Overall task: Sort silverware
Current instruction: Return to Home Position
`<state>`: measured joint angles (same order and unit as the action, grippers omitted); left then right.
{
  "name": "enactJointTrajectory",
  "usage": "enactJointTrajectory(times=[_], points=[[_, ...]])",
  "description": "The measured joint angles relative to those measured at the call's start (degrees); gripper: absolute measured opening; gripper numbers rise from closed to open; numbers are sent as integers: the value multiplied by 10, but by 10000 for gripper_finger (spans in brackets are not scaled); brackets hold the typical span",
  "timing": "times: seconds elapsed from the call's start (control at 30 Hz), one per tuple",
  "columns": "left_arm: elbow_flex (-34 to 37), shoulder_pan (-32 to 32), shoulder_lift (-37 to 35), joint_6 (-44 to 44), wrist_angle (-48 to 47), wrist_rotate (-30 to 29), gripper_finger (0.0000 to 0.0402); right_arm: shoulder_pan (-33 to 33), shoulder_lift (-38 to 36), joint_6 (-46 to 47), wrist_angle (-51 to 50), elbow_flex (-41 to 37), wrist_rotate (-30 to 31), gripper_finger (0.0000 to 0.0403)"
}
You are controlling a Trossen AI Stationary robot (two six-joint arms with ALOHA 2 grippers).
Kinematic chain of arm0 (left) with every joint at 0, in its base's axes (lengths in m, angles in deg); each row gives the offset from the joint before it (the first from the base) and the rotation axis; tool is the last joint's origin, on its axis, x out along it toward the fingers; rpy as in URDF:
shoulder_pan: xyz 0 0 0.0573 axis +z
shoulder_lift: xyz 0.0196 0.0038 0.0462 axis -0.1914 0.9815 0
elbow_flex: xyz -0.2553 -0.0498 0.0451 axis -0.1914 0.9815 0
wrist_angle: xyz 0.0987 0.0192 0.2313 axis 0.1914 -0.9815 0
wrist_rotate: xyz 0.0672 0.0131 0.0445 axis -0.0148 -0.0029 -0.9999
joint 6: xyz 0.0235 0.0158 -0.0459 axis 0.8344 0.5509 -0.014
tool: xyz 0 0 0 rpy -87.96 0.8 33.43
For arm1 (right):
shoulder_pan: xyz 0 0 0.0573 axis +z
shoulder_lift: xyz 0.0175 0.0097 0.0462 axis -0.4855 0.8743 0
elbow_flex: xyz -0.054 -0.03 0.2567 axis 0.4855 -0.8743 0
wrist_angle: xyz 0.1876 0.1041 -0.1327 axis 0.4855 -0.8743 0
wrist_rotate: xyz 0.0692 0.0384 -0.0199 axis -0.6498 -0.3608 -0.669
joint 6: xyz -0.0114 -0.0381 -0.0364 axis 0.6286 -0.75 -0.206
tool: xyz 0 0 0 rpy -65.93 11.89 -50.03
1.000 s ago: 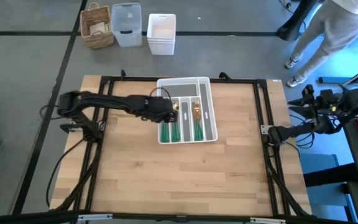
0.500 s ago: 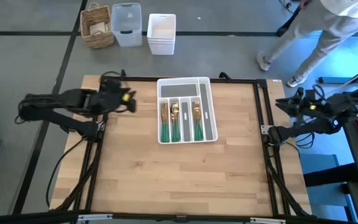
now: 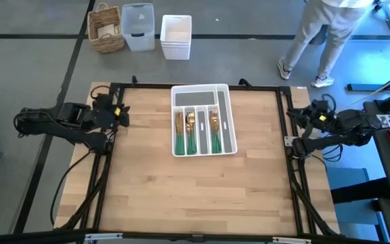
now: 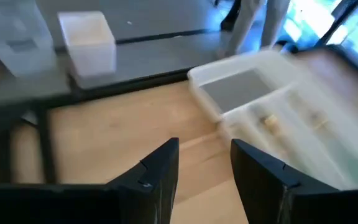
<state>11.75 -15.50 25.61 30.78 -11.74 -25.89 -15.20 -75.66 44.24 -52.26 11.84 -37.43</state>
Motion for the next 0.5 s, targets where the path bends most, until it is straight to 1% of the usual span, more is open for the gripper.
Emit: enactJointTrajectory(times=[0.07,0.13,0.23,0.33,0.4,0.5], points=[[22,0,-10,47,-7,-13,139,0,2,-7,21,-5,3,101],[49,0,-22,54,7,-28,139,0,2,-27,42,-19,4,101],[98,-6,-53,75,41,-21,139,0,-4,-42,107,-55,-1,101],[152,-16,-94,117,104,-14,139,0,-3,-49,173,-103,-10,101],[187,-24,-125,152,164,-11,139,0,-3,-46,216,-137,-14,101],[240,-33,-176,214,256,15,139,0,-3,-45,286,-185,-16,101]])
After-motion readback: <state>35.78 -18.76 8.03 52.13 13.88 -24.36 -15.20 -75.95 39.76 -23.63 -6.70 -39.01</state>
